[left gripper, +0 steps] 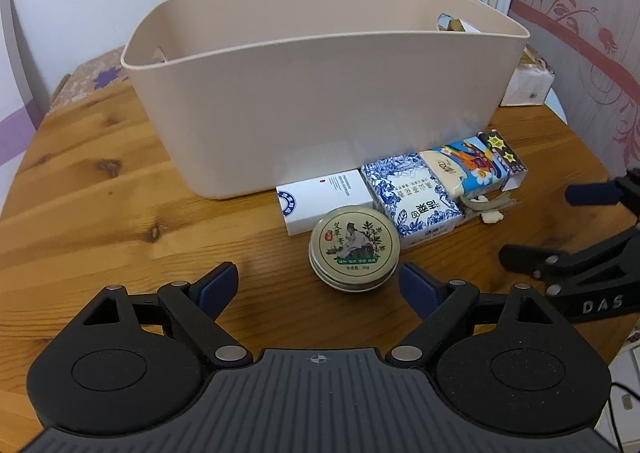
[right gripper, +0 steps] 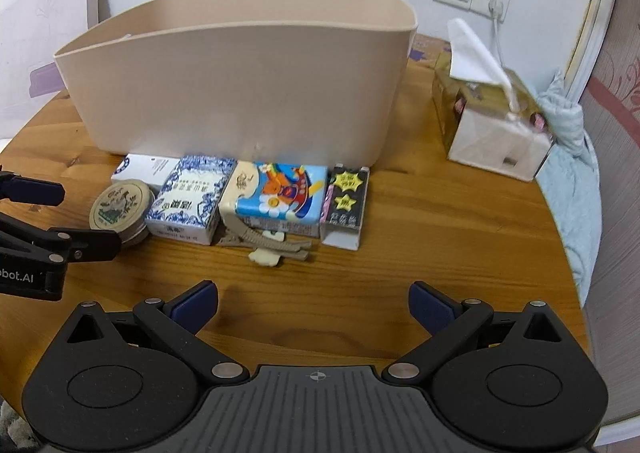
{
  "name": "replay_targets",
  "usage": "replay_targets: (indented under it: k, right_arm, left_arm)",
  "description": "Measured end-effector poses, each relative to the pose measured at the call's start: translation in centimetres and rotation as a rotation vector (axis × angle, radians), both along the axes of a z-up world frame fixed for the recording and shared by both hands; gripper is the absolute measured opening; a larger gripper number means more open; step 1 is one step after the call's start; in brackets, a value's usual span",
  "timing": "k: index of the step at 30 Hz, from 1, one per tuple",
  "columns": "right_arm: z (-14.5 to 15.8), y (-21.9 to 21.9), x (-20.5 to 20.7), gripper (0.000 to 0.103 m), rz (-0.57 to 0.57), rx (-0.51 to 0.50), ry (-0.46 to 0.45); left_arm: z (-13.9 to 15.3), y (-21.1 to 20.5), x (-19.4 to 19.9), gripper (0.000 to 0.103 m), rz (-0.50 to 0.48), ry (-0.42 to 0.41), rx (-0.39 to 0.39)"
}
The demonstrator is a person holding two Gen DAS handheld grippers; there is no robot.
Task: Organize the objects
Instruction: 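Move both grippers back toward the remaining items on the table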
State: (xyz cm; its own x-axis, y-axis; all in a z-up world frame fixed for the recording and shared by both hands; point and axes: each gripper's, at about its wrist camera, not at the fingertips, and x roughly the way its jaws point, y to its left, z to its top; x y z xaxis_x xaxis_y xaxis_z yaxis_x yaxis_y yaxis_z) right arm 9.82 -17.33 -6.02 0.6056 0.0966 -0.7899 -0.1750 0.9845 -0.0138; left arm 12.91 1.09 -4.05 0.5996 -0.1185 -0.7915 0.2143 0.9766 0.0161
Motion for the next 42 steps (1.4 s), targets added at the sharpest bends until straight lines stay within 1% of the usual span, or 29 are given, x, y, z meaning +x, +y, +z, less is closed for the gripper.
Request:
replay_targets:
  k: [4,11,17,20,28,30,31,33,36,40,42]
  right_arm:
    - [-0.7,0.1,0.2,0.103,-0.007,0.02,0.016]
    - [-0.9,0.5,0.1,0.103,-0.006,0.012,-0.013]
    - [-1.1,1.0,0.4,0.103,-0.022,0.017,-0.036]
    - [-1.1,1.0,0.7,0.103,-0.032,0.019,-0.042]
    - [-1.1,0.6,1.4,0.103,-0.092,0.099,-0.072]
    - [-1.1,0.7,1.5,0.103,-0.097,0.114,-0.074]
    - [-1.2,0.9,1.5,0.103,-0.091,0.114,-0.075]
    - [-1.4,1.5,1.5,0.103,-0.083,0.081,-0.086]
    - [-1.7,2.1,1.4,0.103,-0.075,0.04,-0.095]
    - [-1.6,1.9,1.3,0.103,-0.077,0.045,-0.101]
    - [-1.6,1.9,1.1,0.1,-0.078,0.034,-0.108]
  left_arm:
    - [-0.5,-0.2,0.4,0.089,0.002,0.017,-0.013]
    - [-1.4,-0.4,1.1,0.089,0.01,0.036,-0.022]
    - [-1.6,-0.5,1.4,0.09,0.019,0.011,-0.001]
    - [-1.6,-0.2,1.7,0.09,0.033,0.007,-0.005]
    - [-1.7,0.9,2.1,0.091,0.065,-0.001,-0.008]
    - [-1.7,1.2,2.0,0.092,0.07,-0.006,-0.008]
    - [-1.7,1.3,2.0,0.094,0.073,-0.009,-0.009]
    - [-1.8,1.5,1.9,0.095,0.073,-0.02,-0.01]
    - [-1.8,1.7,1.9,0.096,0.076,-0.022,-0.01]
    - [-1.8,2.3,2.0,0.095,0.1,-0.021,-0.01]
    - [-1.8,2.7,1.8,0.096,0.108,-0.022,-0.01]
